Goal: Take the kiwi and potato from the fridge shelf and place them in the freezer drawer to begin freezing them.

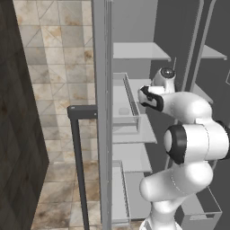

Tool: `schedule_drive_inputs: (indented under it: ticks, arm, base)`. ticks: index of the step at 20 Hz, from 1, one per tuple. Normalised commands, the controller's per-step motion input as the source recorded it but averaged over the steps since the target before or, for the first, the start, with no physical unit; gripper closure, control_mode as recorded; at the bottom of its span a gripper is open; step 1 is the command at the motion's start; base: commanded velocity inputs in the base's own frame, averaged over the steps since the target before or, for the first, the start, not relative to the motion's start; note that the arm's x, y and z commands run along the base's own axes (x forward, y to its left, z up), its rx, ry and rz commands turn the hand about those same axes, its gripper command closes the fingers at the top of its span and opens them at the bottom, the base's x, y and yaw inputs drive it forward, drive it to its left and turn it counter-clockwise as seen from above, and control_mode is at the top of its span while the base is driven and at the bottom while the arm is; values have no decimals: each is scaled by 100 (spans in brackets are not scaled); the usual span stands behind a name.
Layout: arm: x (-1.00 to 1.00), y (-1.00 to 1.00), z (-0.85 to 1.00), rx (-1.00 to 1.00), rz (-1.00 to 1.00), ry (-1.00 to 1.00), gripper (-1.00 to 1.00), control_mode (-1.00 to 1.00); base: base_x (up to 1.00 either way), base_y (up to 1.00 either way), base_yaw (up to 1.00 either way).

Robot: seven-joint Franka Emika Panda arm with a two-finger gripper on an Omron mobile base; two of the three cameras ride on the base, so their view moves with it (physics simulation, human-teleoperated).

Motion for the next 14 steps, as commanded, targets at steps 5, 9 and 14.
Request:
schedule_drive_inputs:
  ticks: [5,9,14]
  arm:
    - [49,-15,-1,-2,0,5,-100,-100]
    - [47,-17,-8,-1,0,5,-100,-100]
    - [49,-18,-19,-1,0,7,-100,-100]
  base:
    - [0,0,0]
    - [0,0,0]
    - [0,0,0]
